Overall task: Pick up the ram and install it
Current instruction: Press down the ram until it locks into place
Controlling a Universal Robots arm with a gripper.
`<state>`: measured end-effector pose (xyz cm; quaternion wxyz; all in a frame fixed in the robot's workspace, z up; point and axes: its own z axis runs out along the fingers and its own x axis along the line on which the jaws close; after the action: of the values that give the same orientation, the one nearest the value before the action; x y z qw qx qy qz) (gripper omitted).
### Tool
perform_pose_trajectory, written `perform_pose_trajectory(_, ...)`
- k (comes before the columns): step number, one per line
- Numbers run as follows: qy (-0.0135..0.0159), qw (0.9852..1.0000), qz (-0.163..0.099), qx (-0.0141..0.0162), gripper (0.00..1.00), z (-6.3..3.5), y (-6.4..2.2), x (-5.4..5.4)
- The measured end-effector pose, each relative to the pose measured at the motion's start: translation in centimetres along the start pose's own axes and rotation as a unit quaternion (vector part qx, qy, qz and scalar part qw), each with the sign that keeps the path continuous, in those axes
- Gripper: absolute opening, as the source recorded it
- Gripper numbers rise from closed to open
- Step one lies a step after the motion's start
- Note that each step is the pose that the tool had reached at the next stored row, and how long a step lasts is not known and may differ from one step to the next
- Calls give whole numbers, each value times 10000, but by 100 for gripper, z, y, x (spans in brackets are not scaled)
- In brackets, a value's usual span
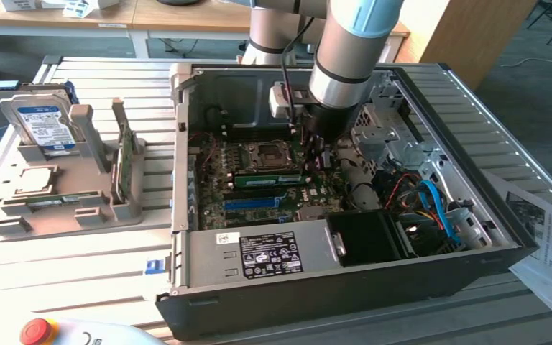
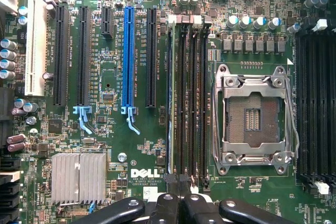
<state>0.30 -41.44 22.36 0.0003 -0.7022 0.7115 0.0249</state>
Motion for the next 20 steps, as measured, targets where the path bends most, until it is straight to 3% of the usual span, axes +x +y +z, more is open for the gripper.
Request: perform_pose_trajectory(20, -1, 10000, 1, 0, 10, -23, 1, -1)
